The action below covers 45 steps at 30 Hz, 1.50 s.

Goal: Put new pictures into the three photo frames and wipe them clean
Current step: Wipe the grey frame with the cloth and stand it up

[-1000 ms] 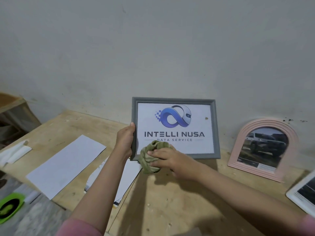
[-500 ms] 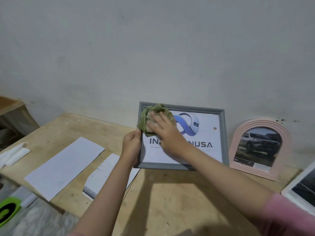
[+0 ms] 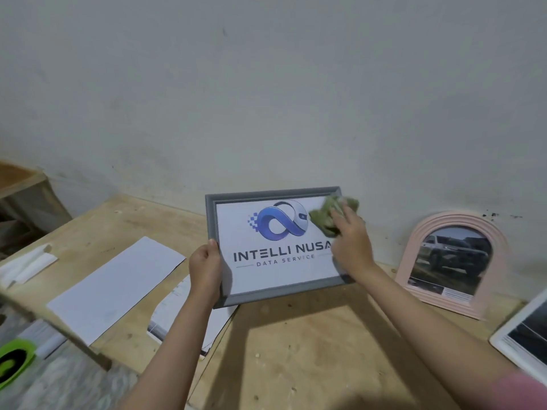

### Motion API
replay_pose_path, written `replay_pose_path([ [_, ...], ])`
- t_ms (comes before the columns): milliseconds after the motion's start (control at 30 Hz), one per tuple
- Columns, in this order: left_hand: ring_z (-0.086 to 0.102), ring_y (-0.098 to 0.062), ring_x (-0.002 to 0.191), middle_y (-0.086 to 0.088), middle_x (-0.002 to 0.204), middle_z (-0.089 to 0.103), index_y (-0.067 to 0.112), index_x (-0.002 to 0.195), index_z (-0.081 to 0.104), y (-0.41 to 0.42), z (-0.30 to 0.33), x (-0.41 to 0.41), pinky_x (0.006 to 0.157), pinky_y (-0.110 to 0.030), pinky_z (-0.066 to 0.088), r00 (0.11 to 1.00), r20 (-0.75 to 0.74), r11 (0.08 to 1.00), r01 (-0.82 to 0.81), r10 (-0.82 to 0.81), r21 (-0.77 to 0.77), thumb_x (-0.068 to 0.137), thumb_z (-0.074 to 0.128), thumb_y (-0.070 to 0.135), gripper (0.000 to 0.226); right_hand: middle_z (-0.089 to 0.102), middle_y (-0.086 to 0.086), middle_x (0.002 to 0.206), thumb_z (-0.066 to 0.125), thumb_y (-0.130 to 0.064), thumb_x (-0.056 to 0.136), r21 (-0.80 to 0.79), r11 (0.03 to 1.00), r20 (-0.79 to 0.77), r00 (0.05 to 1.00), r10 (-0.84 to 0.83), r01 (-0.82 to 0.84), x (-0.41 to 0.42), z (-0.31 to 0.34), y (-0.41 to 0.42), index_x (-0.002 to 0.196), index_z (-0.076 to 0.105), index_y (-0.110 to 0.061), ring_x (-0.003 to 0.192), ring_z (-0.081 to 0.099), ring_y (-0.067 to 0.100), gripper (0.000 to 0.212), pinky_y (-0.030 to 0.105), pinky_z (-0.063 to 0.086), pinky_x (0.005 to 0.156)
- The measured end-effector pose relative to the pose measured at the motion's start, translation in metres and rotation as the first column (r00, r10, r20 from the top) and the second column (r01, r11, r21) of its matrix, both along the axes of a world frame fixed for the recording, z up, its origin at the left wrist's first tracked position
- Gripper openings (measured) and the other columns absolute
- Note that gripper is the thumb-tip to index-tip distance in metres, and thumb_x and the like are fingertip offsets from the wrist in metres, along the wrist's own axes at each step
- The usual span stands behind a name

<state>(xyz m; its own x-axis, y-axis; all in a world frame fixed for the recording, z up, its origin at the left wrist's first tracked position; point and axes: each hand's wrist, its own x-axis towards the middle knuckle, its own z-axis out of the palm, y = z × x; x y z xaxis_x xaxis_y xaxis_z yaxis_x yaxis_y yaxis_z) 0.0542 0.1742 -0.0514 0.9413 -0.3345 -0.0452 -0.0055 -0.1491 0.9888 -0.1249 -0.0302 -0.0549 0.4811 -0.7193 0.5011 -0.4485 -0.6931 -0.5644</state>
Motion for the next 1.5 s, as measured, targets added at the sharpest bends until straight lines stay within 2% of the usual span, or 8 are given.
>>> replay_pose_path([
  [100,0.031,-0.017,0.061,-0.005,0.063,0.034,0.012,0.063,0.033,-0.011,-0.001,-0.021,0.057,-0.031,0.024,0.990,0.104,0.995,0.093,-0.096,0.036,0.100,0.039,0.026,0.040,0.029,0.008,0.153,0.043,0.009,0.071,-0.206,0.931,0.039,0.948,0.316,-0.302,0.047,0.019,0.045,0.138,0.047,-0.013,0.141,0.024,0.032,0.071,0.041,0.026,0.112],
  [233,0.031,-0.016,0.056,-0.003,0.059,0.034,0.011,0.062,0.036,-0.016,0.002,-0.031,0.054,-0.032,0.024,0.970,0.173,0.985,0.157,-0.168,0.076,0.100,0.041,0.024,0.040,0.031,0.006,0.153,0.045,0.019,0.065,-0.292,0.823,-0.194,0.873,0.447,-0.486,0.088,0.017,0.059,0.134,0.050,-0.017,0.141,0.022,0.038,0.078,0.054,0.048,0.088],
  [500,0.030,-0.016,0.061,-0.002,0.062,0.032,0.015,0.061,0.030,0.008,0.004,0.006,0.058,-0.031,0.025,0.999,0.049,1.000,0.000,0.000,0.007,0.100,0.041,0.025,0.042,0.003,-0.004,0.159,0.044,0.018,0.068,-0.064,0.980,-0.301,0.940,0.160,-0.187,0.039,-0.013,-0.005,0.145,0.034,-0.020,0.147,0.000,0.027,0.087,0.045,0.039,0.104],
  [767,0.021,-0.016,0.057,-0.001,0.059,0.024,0.015,0.059,0.023,-0.002,0.018,0.011,0.055,-0.031,0.019,0.991,0.057,0.992,-0.121,0.122,-0.028,0.099,0.039,0.023,0.044,0.017,0.012,0.157,0.047,0.008,0.079,0.110,0.994,-0.388,0.921,0.026,0.019,0.001,-0.055,0.000,0.135,0.045,-0.014,0.116,0.041,0.041,0.060,0.042,0.045,0.084],
  [900,0.025,-0.015,0.055,-0.002,0.058,0.028,0.013,0.058,0.026,-0.003,0.018,0.013,0.053,-0.030,0.022,0.981,0.149,0.992,-0.127,0.126,-0.001,0.099,0.040,0.024,0.044,0.034,0.009,0.142,0.054,-0.011,0.083,0.150,0.989,-0.529,0.845,0.082,-0.002,-0.017,-0.078,0.013,0.122,0.055,-0.023,0.114,0.044,0.036,0.041,0.037,0.047,0.079],
  [1067,0.030,-0.016,0.053,-0.001,0.057,0.033,0.014,0.057,0.029,-0.009,0.014,0.006,0.060,-0.030,0.027,0.966,0.147,0.977,-0.215,0.214,-0.008,0.098,0.041,0.025,0.044,0.058,0.002,0.116,0.051,-0.024,0.083,0.219,0.970,-0.766,0.597,0.238,-0.106,-0.043,-0.074,0.022,0.108,0.067,-0.029,0.107,0.056,0.025,0.031,0.032,0.047,0.080],
  [1267,0.027,-0.012,0.057,0.002,0.061,0.030,0.017,0.060,0.026,-0.007,0.021,0.036,0.056,-0.027,0.027,0.952,0.085,0.949,-0.280,0.294,-0.146,0.097,0.038,0.028,0.040,0.062,0.005,0.122,0.053,-0.015,0.083,0.466,0.885,-0.445,0.868,0.222,0.013,-0.050,-0.079,0.033,0.110,0.068,-0.021,0.112,0.056,0.024,0.032,0.029,0.046,0.091],
  [1500,0.036,-0.014,0.067,0.004,0.065,0.038,0.023,0.059,0.035,0.005,0.015,0.084,0.067,-0.030,0.034,0.978,-0.049,0.946,-0.208,0.202,-0.248,0.090,0.044,0.031,0.033,0.056,0.008,0.122,0.053,0.000,0.080,0.499,0.866,-0.291,0.936,0.200,-0.029,0.011,-0.091,0.054,0.123,0.061,-0.014,0.113,0.053,0.022,0.045,0.018,0.036,0.091],
])
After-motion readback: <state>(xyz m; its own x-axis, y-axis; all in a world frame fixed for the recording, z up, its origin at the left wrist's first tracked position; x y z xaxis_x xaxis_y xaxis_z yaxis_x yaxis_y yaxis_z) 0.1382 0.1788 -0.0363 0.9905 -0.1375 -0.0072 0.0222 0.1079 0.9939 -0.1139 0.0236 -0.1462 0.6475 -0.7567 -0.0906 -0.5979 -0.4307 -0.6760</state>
